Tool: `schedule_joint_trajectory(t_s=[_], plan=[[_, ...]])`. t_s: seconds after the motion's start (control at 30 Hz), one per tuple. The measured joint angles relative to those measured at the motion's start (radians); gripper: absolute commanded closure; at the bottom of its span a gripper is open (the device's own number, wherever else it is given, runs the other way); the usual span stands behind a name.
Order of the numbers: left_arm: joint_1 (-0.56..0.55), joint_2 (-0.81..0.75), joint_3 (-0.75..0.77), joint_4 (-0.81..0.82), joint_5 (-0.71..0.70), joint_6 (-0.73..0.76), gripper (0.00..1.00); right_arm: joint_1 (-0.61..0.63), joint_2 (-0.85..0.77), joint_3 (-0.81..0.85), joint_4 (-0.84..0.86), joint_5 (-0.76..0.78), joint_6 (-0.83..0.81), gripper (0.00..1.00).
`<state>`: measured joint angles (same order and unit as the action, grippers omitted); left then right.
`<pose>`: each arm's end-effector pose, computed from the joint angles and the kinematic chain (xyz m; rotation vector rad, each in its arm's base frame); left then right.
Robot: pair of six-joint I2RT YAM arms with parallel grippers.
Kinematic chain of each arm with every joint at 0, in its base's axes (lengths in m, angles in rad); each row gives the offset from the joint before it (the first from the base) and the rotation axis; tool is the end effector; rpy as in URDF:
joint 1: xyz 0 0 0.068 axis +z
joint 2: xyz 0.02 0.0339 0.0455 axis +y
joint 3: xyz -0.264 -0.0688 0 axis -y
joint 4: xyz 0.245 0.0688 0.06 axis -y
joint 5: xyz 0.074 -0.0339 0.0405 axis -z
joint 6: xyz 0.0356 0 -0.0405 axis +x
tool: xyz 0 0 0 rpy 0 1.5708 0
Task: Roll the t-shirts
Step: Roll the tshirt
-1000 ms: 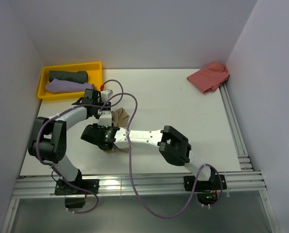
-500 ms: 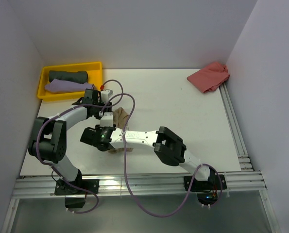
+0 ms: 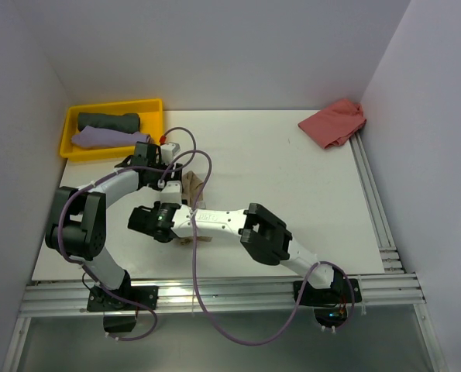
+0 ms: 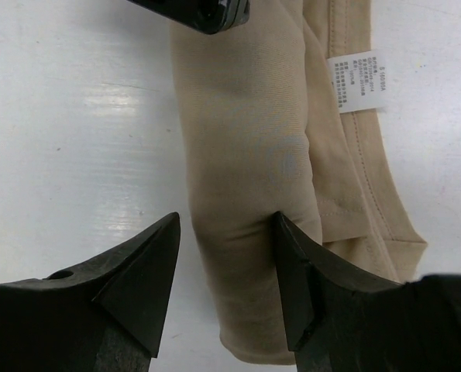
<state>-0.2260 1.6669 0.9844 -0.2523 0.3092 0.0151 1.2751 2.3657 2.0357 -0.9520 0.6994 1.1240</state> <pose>0.3264 -0.0862 0.1815 0.4282 2.4679 -0.4743 0.1643 0.4606 0.1787 -0.0540 2.3937 0.0077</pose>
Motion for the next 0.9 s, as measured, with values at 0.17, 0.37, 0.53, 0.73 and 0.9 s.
schedule_joint_trajectory(t_s=[0.17, 0.37, 0.53, 0.73, 0.9], plan=[[0.000, 0.000, 0.008, -0.003, -0.006, 0.000, 0.23, -0.002, 0.005, 0.001, -0.019, 0.001, -0.004, 0.46], [0.001, -0.008, 0.027, -0.019, -0.016, 0.005, 0.18, -0.006, 0.004, -0.013, -0.020, 0.000, -0.021, 0.61], [0.024, -0.015, 0.087, -0.066, 0.005, 0.010, 0.17, -0.014, -0.034, -0.080, 0.044, -0.018, -0.038, 0.71], [0.095, -0.022, 0.180, -0.097, 0.048, 0.010, 0.17, -0.055, -0.191, -0.339, 0.291, -0.129, -0.050, 0.76], [0.117, -0.049, 0.190, -0.129, 0.070, 0.011, 0.17, -0.131, -0.362, -0.640, 0.608, -0.310, -0.027, 0.77]])
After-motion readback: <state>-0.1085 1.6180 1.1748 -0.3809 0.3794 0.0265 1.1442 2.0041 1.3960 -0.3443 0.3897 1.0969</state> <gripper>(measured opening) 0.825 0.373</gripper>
